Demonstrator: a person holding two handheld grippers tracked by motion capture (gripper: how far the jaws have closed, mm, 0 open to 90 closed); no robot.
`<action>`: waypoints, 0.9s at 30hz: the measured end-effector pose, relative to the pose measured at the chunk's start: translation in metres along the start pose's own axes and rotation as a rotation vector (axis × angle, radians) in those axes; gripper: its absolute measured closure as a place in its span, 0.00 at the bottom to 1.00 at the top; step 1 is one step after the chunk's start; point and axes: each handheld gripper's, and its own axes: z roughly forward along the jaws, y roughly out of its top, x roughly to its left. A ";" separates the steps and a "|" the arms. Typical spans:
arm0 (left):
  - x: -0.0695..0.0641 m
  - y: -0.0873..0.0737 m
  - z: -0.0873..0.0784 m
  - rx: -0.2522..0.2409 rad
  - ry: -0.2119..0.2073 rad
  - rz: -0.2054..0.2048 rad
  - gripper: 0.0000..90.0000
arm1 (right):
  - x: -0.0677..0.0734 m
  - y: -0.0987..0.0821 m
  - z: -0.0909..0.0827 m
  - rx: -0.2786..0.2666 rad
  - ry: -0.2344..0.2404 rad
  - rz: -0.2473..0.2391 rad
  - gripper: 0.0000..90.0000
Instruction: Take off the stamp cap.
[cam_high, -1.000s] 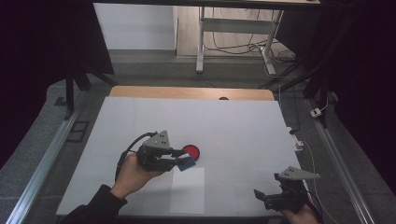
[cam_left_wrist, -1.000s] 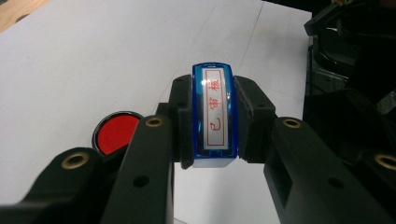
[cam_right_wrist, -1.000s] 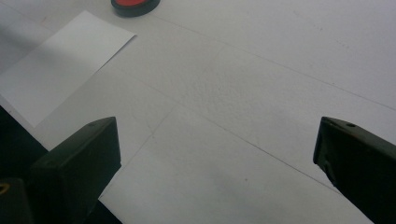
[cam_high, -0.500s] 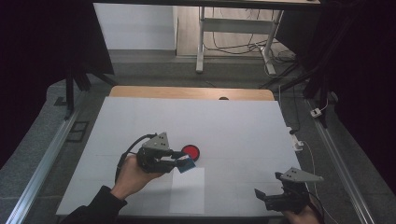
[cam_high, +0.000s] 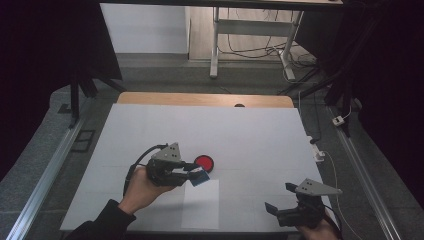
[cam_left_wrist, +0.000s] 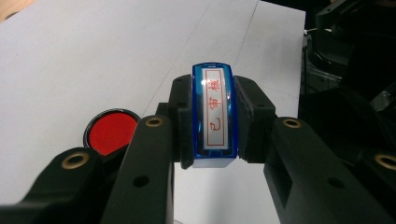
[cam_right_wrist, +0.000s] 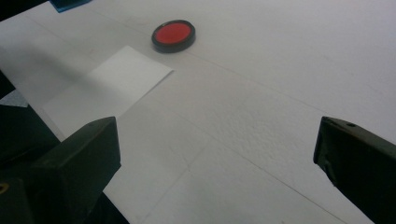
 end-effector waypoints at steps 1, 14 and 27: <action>0.000 0.000 0.000 -0.001 0.000 -0.001 0.78 | 0.001 0.001 0.001 -0.002 0.003 -0.006 0.01; 0.001 0.001 -0.001 -0.001 -0.018 -0.012 0.78 | 0.017 0.011 0.017 -0.002 0.071 -0.109 0.01; 0.000 0.002 -0.002 -0.008 -0.040 0.002 0.78 | 0.032 0.021 0.038 -0.008 0.193 -0.138 0.01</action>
